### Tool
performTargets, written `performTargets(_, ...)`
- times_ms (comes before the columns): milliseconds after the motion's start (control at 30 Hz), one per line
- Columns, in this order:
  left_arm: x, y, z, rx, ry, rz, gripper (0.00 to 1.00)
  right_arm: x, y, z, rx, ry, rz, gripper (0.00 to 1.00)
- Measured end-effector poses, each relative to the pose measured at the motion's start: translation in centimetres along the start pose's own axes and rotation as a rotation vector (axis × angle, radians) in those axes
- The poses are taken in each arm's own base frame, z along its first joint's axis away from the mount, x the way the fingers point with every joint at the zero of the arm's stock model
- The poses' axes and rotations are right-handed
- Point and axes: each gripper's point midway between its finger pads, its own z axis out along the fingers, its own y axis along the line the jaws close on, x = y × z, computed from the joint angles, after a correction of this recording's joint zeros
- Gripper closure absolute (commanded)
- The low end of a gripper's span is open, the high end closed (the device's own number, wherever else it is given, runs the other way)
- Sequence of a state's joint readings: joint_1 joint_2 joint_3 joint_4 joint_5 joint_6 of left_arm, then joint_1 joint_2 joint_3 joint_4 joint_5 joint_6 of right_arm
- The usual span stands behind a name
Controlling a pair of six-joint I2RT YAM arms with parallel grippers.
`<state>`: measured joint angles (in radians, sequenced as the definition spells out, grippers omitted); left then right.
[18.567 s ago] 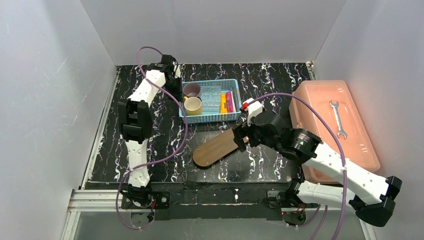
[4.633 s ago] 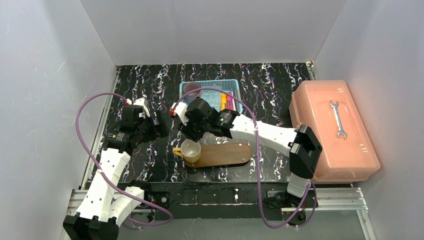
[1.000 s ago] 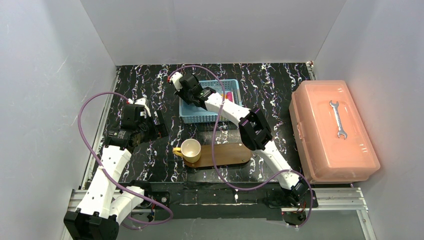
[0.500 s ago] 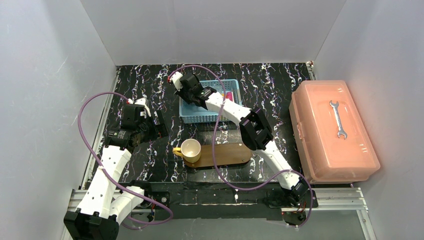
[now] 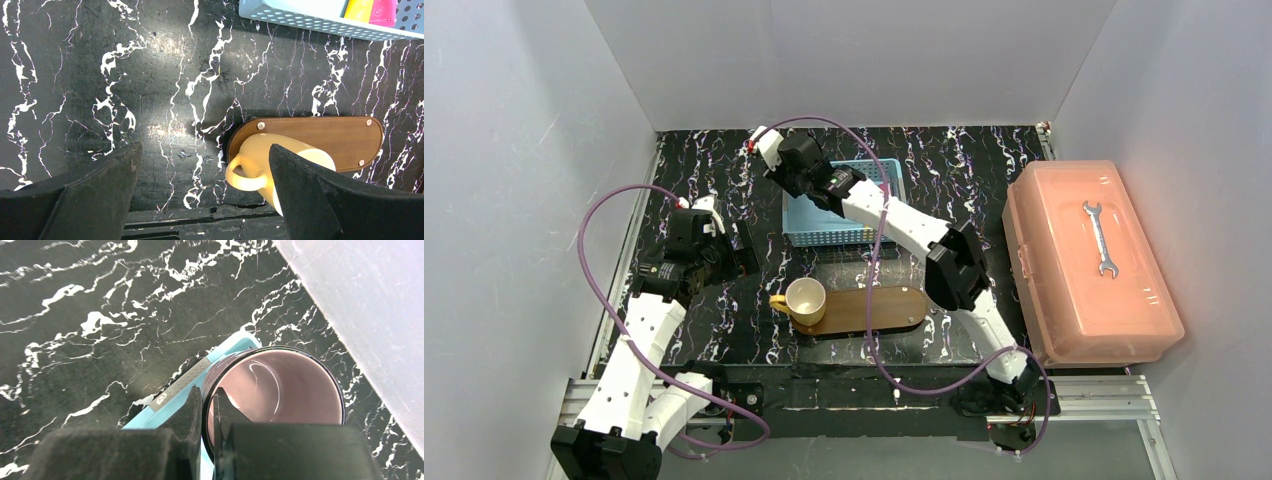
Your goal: Prepare toiletry sets of a toothbrush and toothpaste on the tray
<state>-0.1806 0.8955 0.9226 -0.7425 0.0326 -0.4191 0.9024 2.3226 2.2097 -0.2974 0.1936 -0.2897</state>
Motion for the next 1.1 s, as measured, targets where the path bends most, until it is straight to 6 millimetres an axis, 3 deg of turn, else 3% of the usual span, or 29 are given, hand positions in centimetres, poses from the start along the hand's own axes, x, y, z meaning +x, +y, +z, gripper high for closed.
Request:
performTargets(233, -0.1, 0.0, -0.1, 0.002, -0.006, 0.000, 0.02, -3.8, 0.1, -5.2, -0.002, -0.060, -0.015, 0.99)
performTargets(433, -0.1, 0.0, -0.1, 0.003, -0.007, 0.000, 0.02, -3.6, 0.1, -10.2, -0.021, -0.041, -0.046, 0.99)
performTargets(767, -0.1, -0.1, -0.3, 0.006, -0.015, 0.001, 0.02, -0.1, 0.6, -17.6, -0.087, 0.022, -0.080, 0.99)
performTargets(1100, -0.2, -0.1, -0.5, 0.010, -0.020, 0.001, 0.02, 6.3, 2.5, -25.0, -0.203, 0.091, -0.112, 0.99)
